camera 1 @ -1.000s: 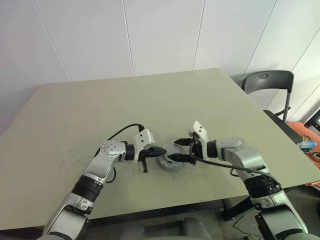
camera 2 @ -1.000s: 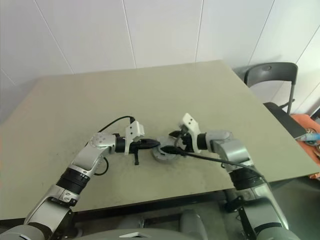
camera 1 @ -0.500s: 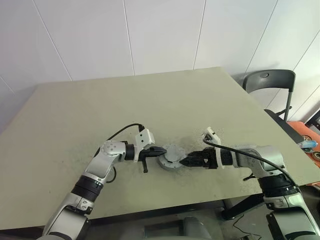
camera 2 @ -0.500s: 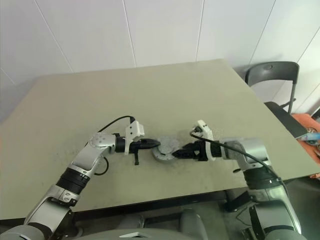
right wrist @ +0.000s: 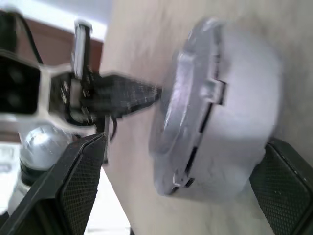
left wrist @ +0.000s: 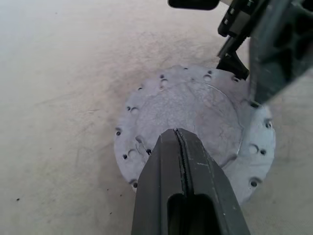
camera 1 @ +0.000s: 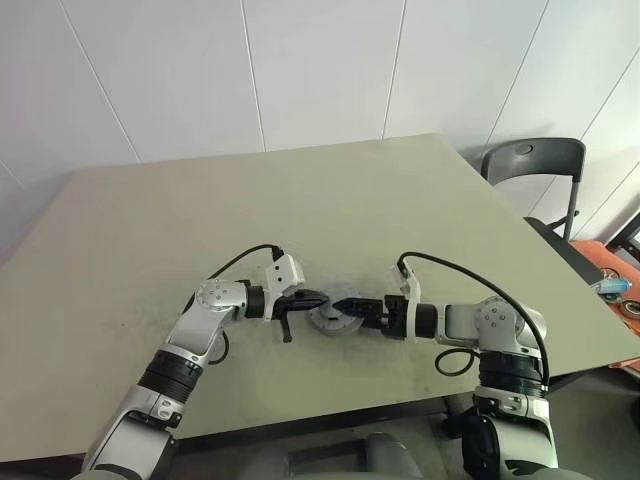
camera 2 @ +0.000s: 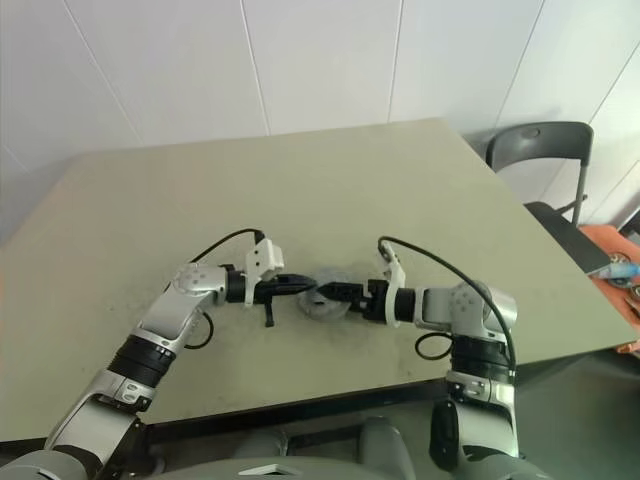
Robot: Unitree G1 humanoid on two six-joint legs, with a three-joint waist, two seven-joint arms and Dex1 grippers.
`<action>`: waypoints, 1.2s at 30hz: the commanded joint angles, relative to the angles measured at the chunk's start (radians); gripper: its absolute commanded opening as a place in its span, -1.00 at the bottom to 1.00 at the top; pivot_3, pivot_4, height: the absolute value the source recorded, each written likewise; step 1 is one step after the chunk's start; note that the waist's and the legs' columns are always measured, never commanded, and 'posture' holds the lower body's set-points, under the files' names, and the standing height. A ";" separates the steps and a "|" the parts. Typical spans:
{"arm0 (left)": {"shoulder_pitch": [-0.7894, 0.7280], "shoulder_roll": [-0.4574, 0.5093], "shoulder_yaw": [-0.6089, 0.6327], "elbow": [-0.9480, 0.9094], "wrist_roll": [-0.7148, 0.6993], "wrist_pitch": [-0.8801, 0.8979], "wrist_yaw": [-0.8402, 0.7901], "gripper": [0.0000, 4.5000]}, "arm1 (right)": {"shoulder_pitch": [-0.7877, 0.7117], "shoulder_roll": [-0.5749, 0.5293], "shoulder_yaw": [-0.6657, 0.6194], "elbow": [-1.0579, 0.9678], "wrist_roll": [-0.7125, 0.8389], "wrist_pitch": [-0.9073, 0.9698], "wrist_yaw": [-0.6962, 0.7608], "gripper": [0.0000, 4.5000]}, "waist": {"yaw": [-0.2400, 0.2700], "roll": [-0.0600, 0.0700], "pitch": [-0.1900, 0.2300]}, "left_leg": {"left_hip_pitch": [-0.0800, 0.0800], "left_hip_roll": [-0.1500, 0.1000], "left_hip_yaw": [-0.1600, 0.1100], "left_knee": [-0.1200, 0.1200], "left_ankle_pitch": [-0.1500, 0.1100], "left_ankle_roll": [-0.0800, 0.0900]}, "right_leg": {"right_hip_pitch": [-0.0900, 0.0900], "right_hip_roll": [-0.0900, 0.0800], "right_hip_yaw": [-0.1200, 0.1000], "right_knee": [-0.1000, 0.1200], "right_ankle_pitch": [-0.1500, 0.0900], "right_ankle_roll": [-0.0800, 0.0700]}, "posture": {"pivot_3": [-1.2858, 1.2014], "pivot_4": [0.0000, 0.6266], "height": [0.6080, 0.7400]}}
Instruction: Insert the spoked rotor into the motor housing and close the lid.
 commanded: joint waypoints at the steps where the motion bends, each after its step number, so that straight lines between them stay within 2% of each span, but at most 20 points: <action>1: 0.022 0.002 -0.042 0.026 0.034 0.016 -0.015 -1.00 | -0.060 0.029 -0.046 -0.032 0.075 0.006 -0.003 0.91 | 0.003 0.000 0.000 | 0.000 0.000 0.000 0.000 0.000 0.000 | 0.000 0.000 0.000 0.000 0.000 0.000 | 0.03 -1.00 1.00; 4: 0.021 0.000 -0.043 0.028 0.035 0.014 -0.015 -1.00 | -0.053 0.031 -0.046 -0.041 0.101 0.006 -0.003 0.61 | 0.003 0.000 0.000 | -0.001 0.000 0.000 0.000 0.000 0.000 | -0.001 0.000 0.000 0.000 0.000 0.000 | 0.03 -1.00 1.00; 9: 0.019 -0.001 -0.039 0.034 0.038 0.011 -0.019 -1.00 | -0.051 0.044 -0.050 -0.047 0.124 0.006 0.001 -0.07 | 0.005 0.001 -0.001 | -0.001 0.000 0.000 0.000 0.000 0.000 | 0.000 -0.001 0.000 -0.001 0.000 0.000 | 0.03 -1.00 1.00; 10: 0.018 -0.001 -0.038 0.035 0.039 0.011 -0.020 -1.00 | -0.051 0.046 -0.053 -0.045 0.128 0.006 0.001 -0.11 | 0.006 0.001 -0.001 | -0.001 0.000 0.000 0.000 0.000 0.000 | 0.000 -0.001 0.000 -0.001 0.000 0.000 | 0.03 -1.00 1.00; 17: 0.021 0.001 -0.035 0.033 0.040 0.012 -0.020 -1.00 | -0.060 0.058 -0.065 -0.032 0.128 0.006 -0.010 -0.12 | 0.005 0.001 -0.001 | -0.001 -0.001 0.000 0.001 0.000 0.000 | 0.000 -0.001 0.000 -0.001 0.000 0.000 | 0.03 -1.00 1.00; 27: 0.022 -0.002 -0.031 0.034 0.039 0.009 -0.010 -1.00 | -0.114 0.117 -0.168 0.022 0.106 -0.044 -0.089 -0.13 | 0.004 0.002 -0.001 | -0.001 -0.001 0.000 0.001 0.000 0.000 | 0.000 -0.001 0.000 0.000 0.000 0.000 | 0.03 -1.00 1.00; 36: 0.027 -0.005 -0.025 0.032 0.042 0.005 -0.006 -1.00 | -0.127 0.135 -0.162 0.079 0.053 -0.152 -0.191 -0.14 | 0.003 0.003 -0.002 | 0.000 -0.001 0.000 0.001 0.000 0.000 | 0.001 -0.001 0.000 0.000 0.000 0.000 | 0.03 -1.00 1.00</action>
